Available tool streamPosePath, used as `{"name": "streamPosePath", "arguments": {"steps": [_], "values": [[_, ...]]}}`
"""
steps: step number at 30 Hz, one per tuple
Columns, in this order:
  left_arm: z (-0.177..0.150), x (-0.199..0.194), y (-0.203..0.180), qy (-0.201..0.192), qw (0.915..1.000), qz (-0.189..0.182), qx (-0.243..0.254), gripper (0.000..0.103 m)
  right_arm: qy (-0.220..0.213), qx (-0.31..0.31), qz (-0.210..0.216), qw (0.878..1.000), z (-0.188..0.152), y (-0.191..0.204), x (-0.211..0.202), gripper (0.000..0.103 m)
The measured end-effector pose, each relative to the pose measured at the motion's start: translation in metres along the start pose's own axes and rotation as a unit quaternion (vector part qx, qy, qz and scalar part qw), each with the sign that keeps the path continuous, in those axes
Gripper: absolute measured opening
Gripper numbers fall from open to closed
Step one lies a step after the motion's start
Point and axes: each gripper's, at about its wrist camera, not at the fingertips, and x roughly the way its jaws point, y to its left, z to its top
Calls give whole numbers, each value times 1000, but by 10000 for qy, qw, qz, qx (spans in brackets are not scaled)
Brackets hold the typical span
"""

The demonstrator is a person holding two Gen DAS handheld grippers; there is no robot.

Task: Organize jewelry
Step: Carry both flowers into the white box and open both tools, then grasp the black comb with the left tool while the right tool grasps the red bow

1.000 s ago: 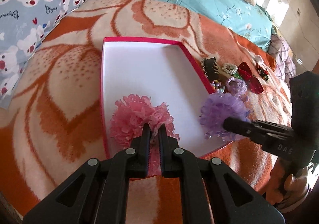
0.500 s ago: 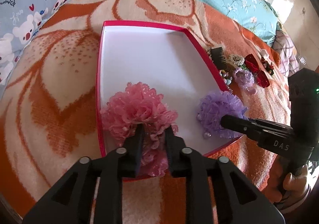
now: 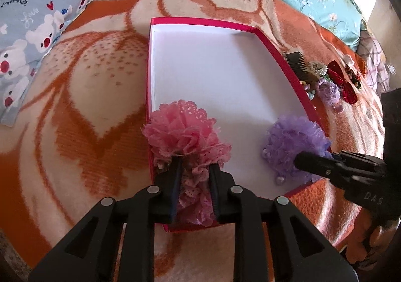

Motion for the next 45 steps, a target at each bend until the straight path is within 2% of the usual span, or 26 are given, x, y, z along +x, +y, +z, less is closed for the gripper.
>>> {"name": "streamPosePath", "arguments": {"steps": [1, 3, 5, 6, 8, 11, 17, 26, 45], "values": [[0, -2, -2, -10, 10000, -6, 46, 22, 3, -29, -18, 10000, 0, 2, 0, 18], [-2, -5, -6, -25, 9999, -14, 123, 31, -2, -29, -36, 10000, -1, 2, -1, 21], [-3, -9, -12, -58, 9998, -29, 196, 42, -19, -19, -48, 10000, -1, 0, -4, 33], [-3, -12, -14, -75, 9997, -18, 236, 43, -41, -28, -67, 10000, -1, 1, -6, 34], [-4, -16, -19, -105, 9995, 0, 304, 47, -120, -9, -89, 9999, 0, -2, -14, 45], [-4, -24, -23, -172, 9993, -33, 316, 56, -270, 10, -100, 9996, 0, -4, -28, 46], [-4, -41, -27, -329, 9992, -121, 207, 65, -517, 119, -92, 9985, -3, -14, -54, 46], [2, -51, -45, -499, 9983, -287, 122, 68, -787, 564, -361, 9946, -14, -55, -90, 46], [27, -41, -115, -537, 9953, -621, 523, 68, -1355, 1447, -961, 9754, -27, -145, -153, 48]]}}
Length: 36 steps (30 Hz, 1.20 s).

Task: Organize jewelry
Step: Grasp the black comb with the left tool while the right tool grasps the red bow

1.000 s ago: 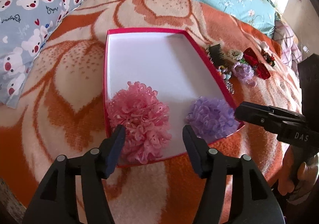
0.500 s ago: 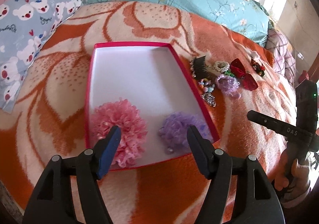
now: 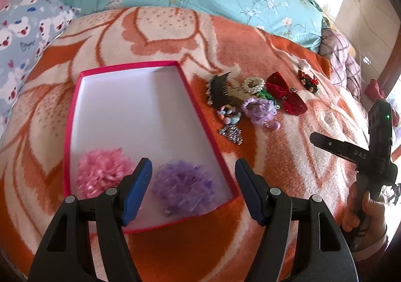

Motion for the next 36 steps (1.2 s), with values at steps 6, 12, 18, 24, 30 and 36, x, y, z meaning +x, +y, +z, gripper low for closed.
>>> {"name": "streamPosePath", "arguments": {"steps": [6, 12, 18, 24, 30, 36], "values": [[16, 15, -13, 48, 10000, 19, 83, 68, -104, 75, -143, 9998, 13, -17, -6, 48], [40, 37, -27, 134, 9997, -56, 190, 68, -140, 89, -346, 9993, 31, -32, -2, 48], [70, 67, -43, 193, 9992, -70, 352, 68, -209, -197, -733, 9969, 59, -40, 4, 51], [99, 113, -48, 431, 9983, 4, 396, 69, -83, -675, -1136, 9912, 89, -44, 28, 59], [124, 158, -52, 651, 9968, 118, 440, 69, 377, -1158, -1410, 9825, 104, -48, 72, 64], [133, 197, -58, 882, 9923, 472, 732, 68, 447, -1080, -1411, 9831, 100, -63, 89, 65]]}}
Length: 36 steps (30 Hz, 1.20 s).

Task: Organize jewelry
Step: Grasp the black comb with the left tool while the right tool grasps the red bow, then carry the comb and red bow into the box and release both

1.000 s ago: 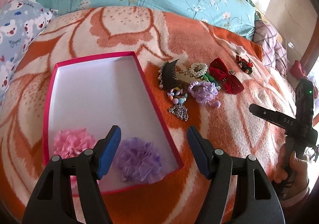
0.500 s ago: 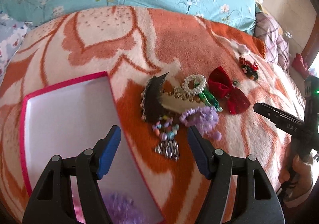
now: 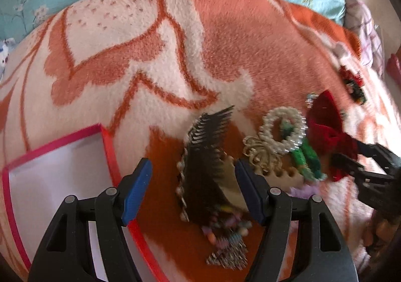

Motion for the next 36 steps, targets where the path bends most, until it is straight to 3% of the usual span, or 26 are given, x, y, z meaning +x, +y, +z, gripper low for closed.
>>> {"name": "streamPosePath", "arguments": {"steps": [1, 2, 3, 4, 5, 8, 13, 22, 27, 36], "values": [[1, 4, -1, 25, 10000, 39, 40, 62, -9, 6, 13, 10000, 0, -1, 0, 63], [2, 6, 0, 62, 10000, 28, 73, 46, -18, 19, 49, 10000, 1, -2, -1, 60], [2, 9, 1, 111, 9999, -59, 67, 37, -27, 46, 120, 9999, 1, -4, -1, 55], [2, 10, 2, 120, 9997, -202, 26, 22, -23, 99, 207, 9997, 2, -6, -2, 41], [2, 10, 3, 117, 9994, -320, -9, 11, -17, 176, 271, 9995, 2, -8, -2, 39], [2, 5, 4, 24, 9997, -237, 29, 2, -7, 473, 547, 9974, 2, -18, -4, 34], [-2, -11, 18, -108, 9984, -524, -202, 1, -74, 720, 845, 9938, -2, -22, -14, 32], [-16, -65, 30, -550, 9955, -694, -342, 1, -308, 667, 1007, 9922, -5, -6, -43, 31], [-30, -89, 46, -702, 9946, -643, -406, 1, -467, 614, 1171, 9901, -7, 13, -60, 31], [-61, -113, 93, -785, 9935, -359, -743, 1, -348, 486, 1600, 9853, -9, 64, -55, 31]]}}
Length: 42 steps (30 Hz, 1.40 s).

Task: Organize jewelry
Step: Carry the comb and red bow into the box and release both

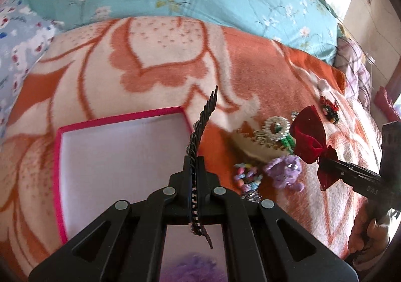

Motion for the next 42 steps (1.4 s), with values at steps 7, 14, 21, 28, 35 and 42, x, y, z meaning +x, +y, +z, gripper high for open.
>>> {"name": "streamPosePath", "arguments": {"steps": [7, 14, 21, 28, 35, 42], "values": [[-12, -11, 38, -24, 9994, 239, -242, 1, 134, -254, 284, 9992, -4, 50, 21, 31], [-18, -12, 78, -31, 9976, 412, -560, 1, 328, -411, 607, 9968, -5, 101, 55, 31], [-18, 1, 106, 50, 9956, 568, -742, 1, 550, -492, 647, 9952, -4, 140, 102, 31], [-16, 19, 126, 176, 9940, 670, -852, 1, 829, -575, 584, 9932, 3, 163, 147, 31], [-16, 36, 138, 298, 9924, 715, -957, 1, 1105, -712, 577, 9897, 3, 182, 183, 31], [-13, 41, 143, 300, 9921, 636, -1037, 1, 1209, -703, 618, 9882, 8, 188, 197, 31]]}}
